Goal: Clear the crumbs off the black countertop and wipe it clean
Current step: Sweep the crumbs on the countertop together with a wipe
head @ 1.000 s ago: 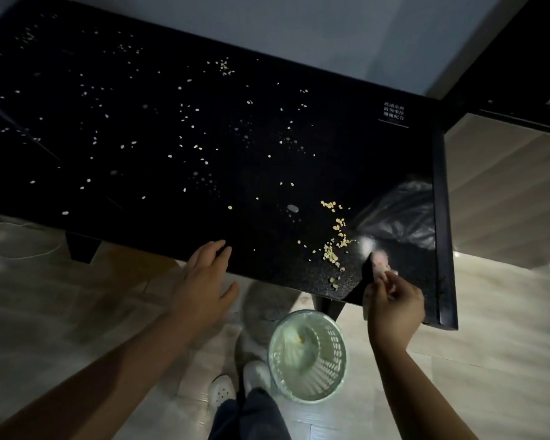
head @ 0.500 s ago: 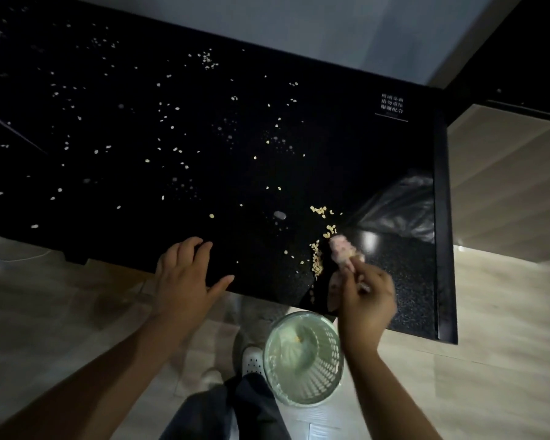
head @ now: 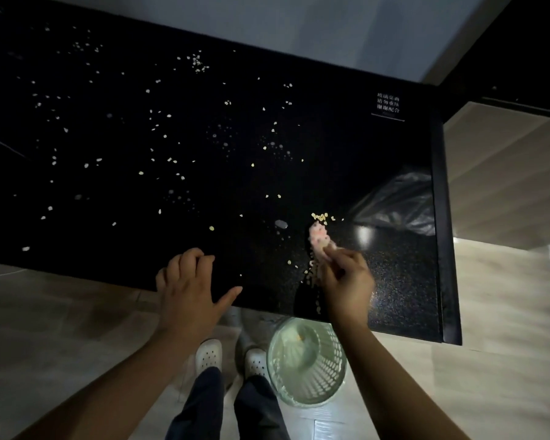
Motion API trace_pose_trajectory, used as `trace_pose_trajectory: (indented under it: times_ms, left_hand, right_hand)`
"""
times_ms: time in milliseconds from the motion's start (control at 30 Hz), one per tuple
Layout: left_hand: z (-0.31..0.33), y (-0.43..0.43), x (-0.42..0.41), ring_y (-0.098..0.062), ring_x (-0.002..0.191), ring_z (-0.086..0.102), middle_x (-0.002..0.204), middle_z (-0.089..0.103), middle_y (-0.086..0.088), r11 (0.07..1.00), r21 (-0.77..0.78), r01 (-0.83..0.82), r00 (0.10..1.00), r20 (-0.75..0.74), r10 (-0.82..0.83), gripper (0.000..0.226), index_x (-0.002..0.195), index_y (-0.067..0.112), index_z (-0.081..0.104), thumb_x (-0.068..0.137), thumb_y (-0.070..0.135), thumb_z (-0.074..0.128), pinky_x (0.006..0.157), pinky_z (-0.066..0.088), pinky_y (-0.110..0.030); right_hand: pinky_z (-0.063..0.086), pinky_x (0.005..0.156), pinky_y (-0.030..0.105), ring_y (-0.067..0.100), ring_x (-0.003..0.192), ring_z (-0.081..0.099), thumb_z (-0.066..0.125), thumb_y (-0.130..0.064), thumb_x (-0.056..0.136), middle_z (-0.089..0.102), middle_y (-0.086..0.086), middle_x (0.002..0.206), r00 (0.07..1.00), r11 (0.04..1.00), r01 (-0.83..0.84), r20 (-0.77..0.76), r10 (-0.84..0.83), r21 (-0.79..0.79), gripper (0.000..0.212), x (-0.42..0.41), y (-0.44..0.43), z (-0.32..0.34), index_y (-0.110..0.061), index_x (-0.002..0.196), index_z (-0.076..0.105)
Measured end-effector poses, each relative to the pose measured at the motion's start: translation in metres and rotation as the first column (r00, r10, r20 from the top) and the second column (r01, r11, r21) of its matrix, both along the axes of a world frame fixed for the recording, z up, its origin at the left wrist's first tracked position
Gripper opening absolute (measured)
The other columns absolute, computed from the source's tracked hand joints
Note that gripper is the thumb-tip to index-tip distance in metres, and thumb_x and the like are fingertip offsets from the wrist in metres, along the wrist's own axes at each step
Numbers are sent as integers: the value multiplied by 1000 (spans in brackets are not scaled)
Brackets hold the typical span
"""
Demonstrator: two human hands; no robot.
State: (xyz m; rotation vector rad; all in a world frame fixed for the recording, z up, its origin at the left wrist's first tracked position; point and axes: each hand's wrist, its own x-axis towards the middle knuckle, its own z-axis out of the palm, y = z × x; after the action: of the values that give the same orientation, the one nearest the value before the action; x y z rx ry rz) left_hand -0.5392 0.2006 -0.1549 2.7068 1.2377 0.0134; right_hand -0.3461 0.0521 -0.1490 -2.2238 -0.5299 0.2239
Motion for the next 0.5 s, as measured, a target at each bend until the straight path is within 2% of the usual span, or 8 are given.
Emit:
trace_pose_trajectory:
  times_ms: [67,233,333,400,433,500]
  left_hand:
    - [1,2,0,-29,110,46,121,49,-8,1000,-27,8,1000,14,-7,70,116,14,55,72,69,55,88,41,-47]
    - [4,5,3,-26,110,42,124,45,-4,994,-106,-6,998,62,13,67,118,16,55,67,57,70,90,39,-45]
    - [3,8,2,-23,108,43,121,46,-2,995,-103,14,995,100,-4,63,118,17,55,69,53,71,90,39,-43]
    - [2,11,2,-21,109,41,122,46,0,993,-110,50,993,111,-37,63,121,18,54,70,54,69,91,39,-41]
    - [2,12,2,-20,110,41,122,46,1,991,-119,66,993,109,-54,64,122,19,53,71,54,68,92,39,-40]
    - [3,13,3,-21,111,41,123,46,1,987,-135,83,993,94,-71,64,122,19,53,71,55,68,93,38,-40]
  right_hand:
    - [38,73,1,16,82,59,70,-2,81,62,6,96,999,999,27,16,-27,36,26,4,-3,5,-8,106,73]
    - [36,66,-2,8,73,55,69,-7,84,62,3,97,976,986,168,141,-166,-2,23,50,-8,18,-8,107,72]
    - [33,66,-3,14,79,58,67,-8,86,63,8,99,971,977,209,126,-204,-33,22,80,8,15,-5,108,71]
    - [35,71,-4,13,87,57,65,-8,88,64,11,107,980,980,188,81,-183,-57,24,88,23,8,-5,111,69]
    - [40,78,0,14,91,59,65,-7,88,63,10,110,985,984,163,66,-158,-74,24,87,29,4,-5,112,69]
    - [46,89,17,20,98,61,64,-4,87,62,11,113,994,992,99,57,-95,-83,24,76,40,-1,-6,111,70]
